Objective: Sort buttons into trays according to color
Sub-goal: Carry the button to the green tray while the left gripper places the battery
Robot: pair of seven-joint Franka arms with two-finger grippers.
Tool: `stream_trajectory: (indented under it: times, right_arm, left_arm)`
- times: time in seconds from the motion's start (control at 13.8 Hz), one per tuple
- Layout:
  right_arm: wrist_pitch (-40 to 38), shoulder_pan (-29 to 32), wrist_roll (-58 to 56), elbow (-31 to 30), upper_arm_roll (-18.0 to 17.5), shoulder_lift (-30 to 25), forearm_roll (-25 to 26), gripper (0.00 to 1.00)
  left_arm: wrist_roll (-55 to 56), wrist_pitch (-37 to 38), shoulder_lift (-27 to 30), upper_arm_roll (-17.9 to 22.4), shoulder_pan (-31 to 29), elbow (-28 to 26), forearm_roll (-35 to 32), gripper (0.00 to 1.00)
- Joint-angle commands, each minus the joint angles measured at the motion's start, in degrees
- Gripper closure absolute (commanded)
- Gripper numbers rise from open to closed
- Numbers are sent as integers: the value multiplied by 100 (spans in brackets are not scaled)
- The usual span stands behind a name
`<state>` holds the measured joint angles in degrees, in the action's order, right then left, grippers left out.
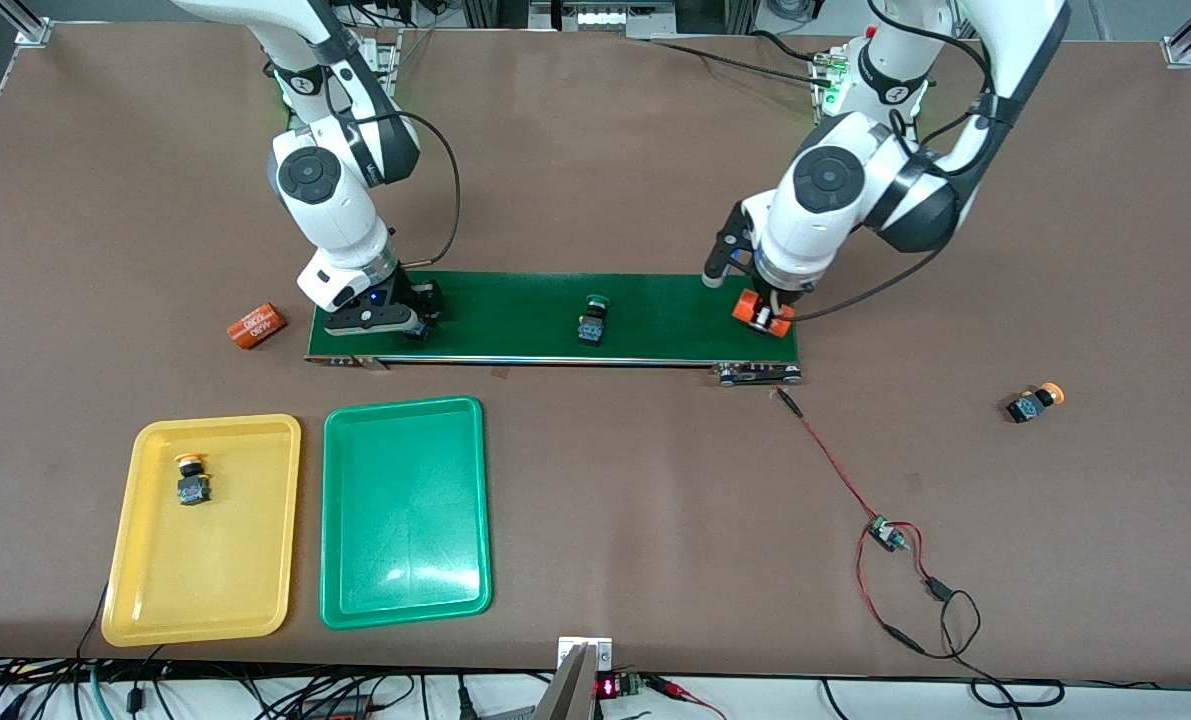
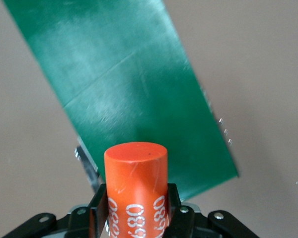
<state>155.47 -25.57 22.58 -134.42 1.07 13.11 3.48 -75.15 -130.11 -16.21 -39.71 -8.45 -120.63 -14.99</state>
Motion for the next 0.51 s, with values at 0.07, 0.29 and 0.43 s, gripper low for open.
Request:
stream_trajectory:
  times: [0.07,0.29,0.43]
  right_arm:
    - [-61,8,-26,135,-10,52,66,52]
    - [-61,17,0,153,-10,43,39,93]
    - [-87,35,-52,188,16,17,30,100]
  left_arm:
    - [438,-58,-241,25,230,-66,-48,100]
    - [677,-198,-400,42,327,-66,-109,100]
    - [677,-234,-514,60,327,-57,-118,100]
